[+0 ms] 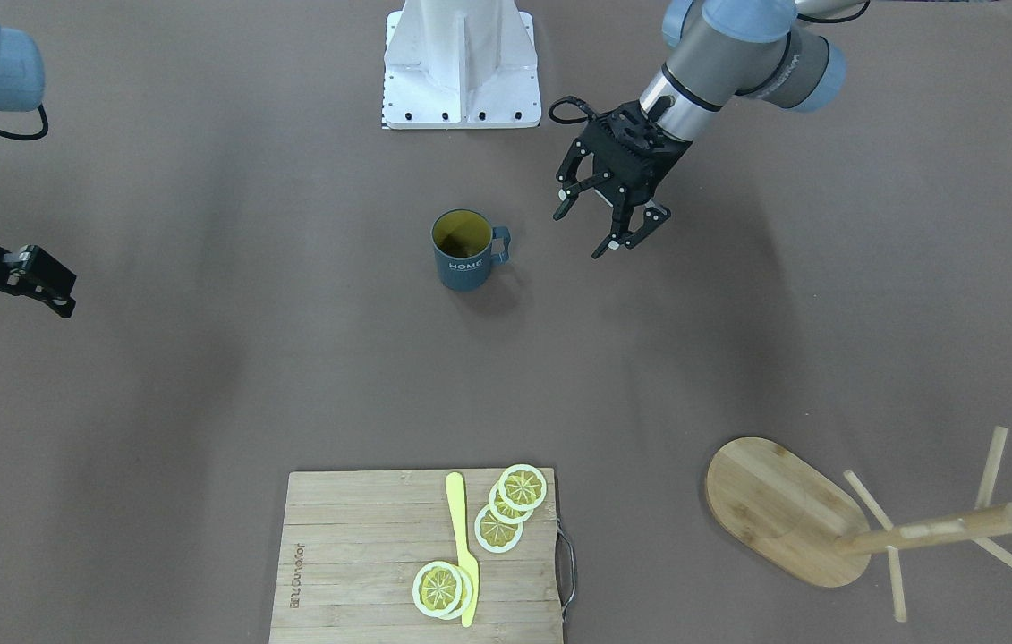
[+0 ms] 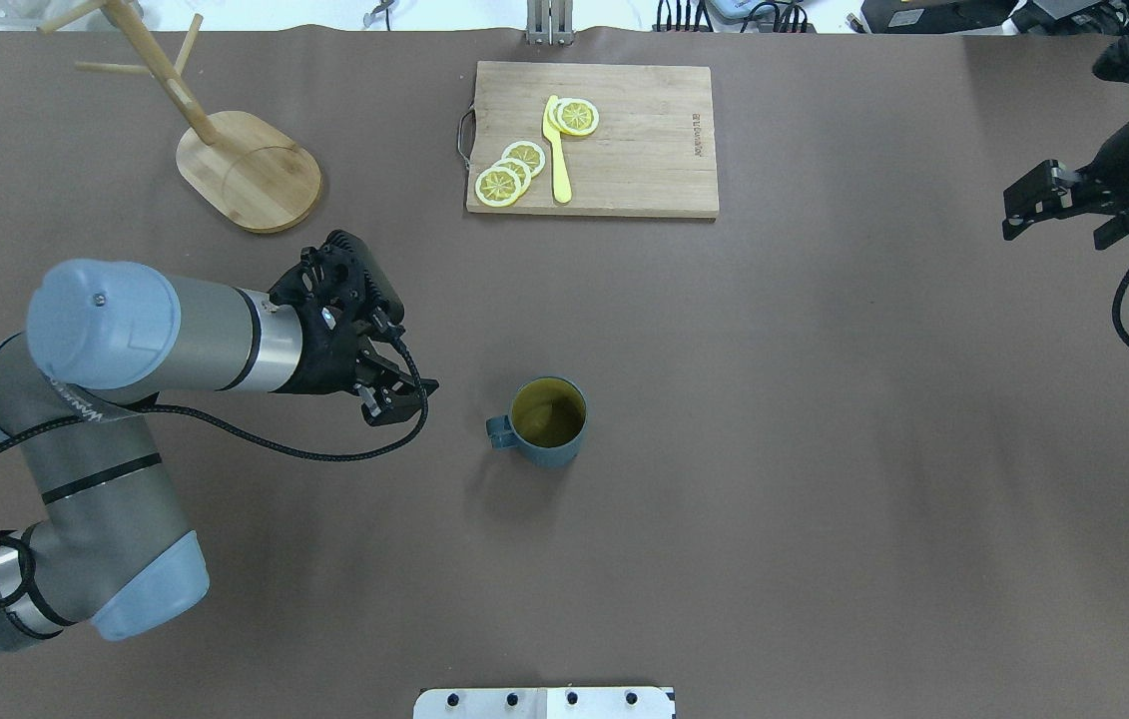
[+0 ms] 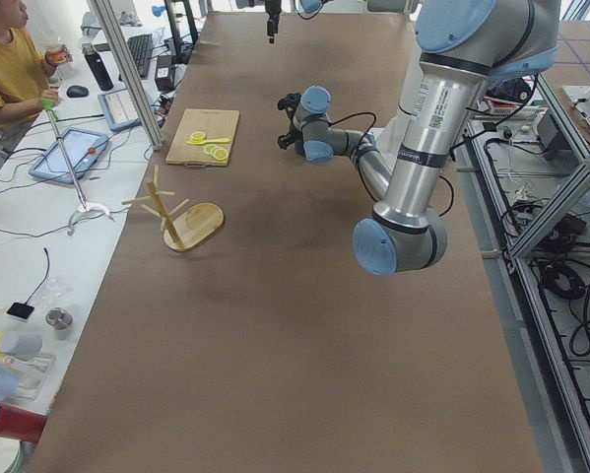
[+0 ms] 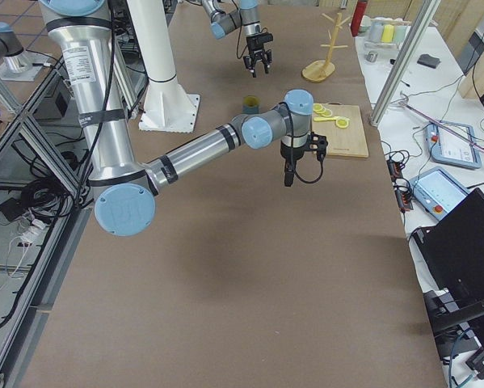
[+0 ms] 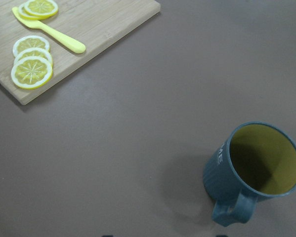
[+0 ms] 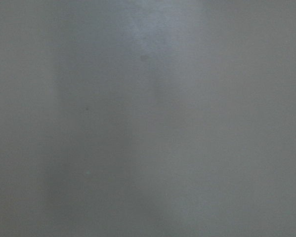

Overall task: Hang cup on storage rack
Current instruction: 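Grasp the blue mug's rim with the left gripper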

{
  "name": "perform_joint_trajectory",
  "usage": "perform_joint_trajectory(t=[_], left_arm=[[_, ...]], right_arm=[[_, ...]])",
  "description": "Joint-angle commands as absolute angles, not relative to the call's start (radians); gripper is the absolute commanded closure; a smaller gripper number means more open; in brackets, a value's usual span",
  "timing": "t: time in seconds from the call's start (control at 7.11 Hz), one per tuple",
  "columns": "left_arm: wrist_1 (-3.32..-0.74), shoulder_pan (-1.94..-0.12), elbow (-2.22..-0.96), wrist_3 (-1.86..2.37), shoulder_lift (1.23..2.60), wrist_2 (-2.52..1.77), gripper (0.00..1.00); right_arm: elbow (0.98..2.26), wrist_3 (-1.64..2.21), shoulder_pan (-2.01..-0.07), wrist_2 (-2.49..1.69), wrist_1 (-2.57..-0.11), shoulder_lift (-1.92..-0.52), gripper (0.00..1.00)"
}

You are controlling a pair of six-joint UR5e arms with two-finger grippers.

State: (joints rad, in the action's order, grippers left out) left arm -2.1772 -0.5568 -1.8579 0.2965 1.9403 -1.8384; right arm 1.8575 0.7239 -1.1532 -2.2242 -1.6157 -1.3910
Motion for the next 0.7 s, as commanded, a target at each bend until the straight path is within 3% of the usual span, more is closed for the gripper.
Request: perform_joint_trajectory(t=[0.0, 0.56], left_arm=[[-2.187, -0.548, -1.815, 0.146, 1.956, -1.842, 0.25], [-2.192, -0.468, -1.787, 0.147, 1.996, -1.922, 0.25]], right_arm=[[1.856, 0.729, -1.205, -2.252, -1.614, -1.460, 0.00], [1.852, 0.730, -1.258, -2.302, -1.614, -1.525, 0.00]])
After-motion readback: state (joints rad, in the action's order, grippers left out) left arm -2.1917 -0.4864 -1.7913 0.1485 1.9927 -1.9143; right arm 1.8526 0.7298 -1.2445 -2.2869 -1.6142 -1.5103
